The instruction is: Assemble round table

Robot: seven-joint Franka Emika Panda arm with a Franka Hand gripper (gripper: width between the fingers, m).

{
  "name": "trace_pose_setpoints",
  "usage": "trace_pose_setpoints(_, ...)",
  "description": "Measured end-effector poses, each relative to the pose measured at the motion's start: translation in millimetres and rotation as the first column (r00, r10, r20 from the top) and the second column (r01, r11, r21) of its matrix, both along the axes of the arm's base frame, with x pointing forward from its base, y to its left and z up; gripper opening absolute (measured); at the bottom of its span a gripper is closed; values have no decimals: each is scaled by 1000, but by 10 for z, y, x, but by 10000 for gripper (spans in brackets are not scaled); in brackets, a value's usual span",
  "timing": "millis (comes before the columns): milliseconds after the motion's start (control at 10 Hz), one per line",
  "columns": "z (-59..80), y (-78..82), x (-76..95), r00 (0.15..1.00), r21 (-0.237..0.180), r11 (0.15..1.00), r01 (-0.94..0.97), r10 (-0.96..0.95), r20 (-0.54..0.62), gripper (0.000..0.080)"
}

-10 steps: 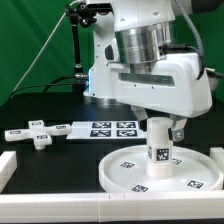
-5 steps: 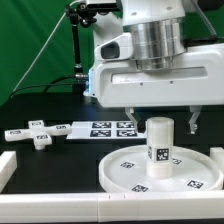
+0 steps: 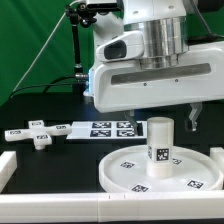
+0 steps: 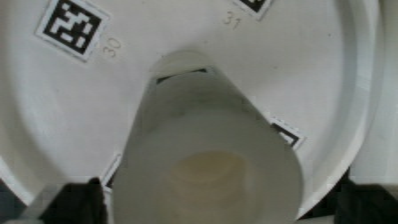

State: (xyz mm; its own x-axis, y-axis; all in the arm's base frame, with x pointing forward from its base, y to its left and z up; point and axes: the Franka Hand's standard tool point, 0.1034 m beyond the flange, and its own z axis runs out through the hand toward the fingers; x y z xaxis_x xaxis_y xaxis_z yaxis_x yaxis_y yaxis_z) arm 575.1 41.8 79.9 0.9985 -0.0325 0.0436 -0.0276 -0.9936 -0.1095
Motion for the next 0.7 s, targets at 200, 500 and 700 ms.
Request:
trace_pose_setpoints(200, -4, 17, -5, 964, -43, 964, -263, 264, 14, 648)
trace_pose_setpoints(500, 7, 13, 1, 861, -75, 860, -505, 507, 21, 648)
trace_pose_setpoints(700, 1, -14, 0, 804, -84, 802, -591, 595, 22, 648)
